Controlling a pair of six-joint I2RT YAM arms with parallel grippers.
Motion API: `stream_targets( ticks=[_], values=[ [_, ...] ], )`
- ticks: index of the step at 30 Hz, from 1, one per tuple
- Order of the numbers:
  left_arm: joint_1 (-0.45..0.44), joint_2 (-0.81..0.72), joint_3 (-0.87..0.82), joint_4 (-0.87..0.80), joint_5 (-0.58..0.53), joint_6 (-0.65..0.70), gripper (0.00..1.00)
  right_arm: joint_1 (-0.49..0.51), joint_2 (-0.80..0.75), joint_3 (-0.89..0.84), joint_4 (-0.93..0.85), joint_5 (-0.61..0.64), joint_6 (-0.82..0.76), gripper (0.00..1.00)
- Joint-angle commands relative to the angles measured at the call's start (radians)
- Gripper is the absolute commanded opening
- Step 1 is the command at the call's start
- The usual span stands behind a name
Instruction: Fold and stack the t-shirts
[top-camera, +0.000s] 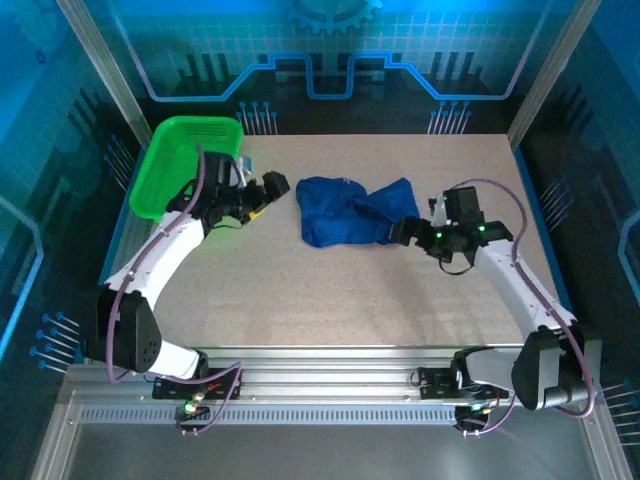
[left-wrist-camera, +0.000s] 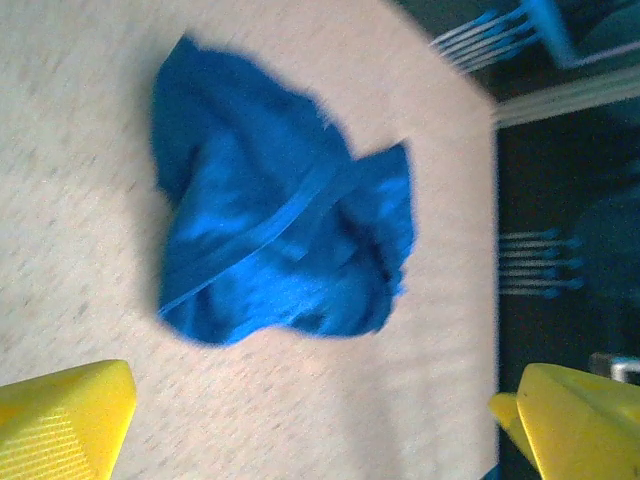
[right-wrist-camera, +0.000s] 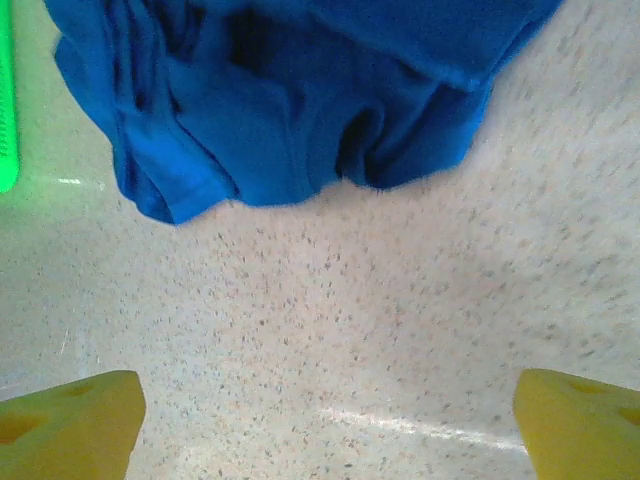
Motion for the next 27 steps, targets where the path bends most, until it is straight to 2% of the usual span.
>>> stream_targets(
  ticks=[1, 5, 9, 13, 22, 27],
  values=[
    [-0.07, 0.031, 0.008, -0.093, -0.046, 0.142, 0.99, 0.028, 0.047, -0.042, 0.116, -0.057, 0.093, 0.92],
    [-0.171, 0.155, 0.141, -0.201, -0.155, 0.232, 0.99, 0.049, 0.119, -0.081, 0.28, -0.121, 0.183, 0.81],
    [-0.202, 0.275, 0.234, -0.183, -0.148, 0.233, 0.98, 0.069, 0.214, -0.054, 0.338, -0.092, 0.185, 0.69],
    [-0.208, 0.393, 0.355, -0.192, -0.147, 0.25, 0.89, 0.072, 0.303, -0.008, 0.37, -0.096, 0.193, 0.6],
    [-0.216, 0.636, 0.653, -0.275, -0.207, 0.308, 0.86, 0.078, 0.427, 0.032, 0.416, -0.066, 0.225, 0.56],
    [-0.227, 0.769, 0.826, -0.357, -0.276, 0.343, 0.83, 0.08, 0.464, 0.044, 0.425, -0.057, 0.233, 0.54]
  ],
)
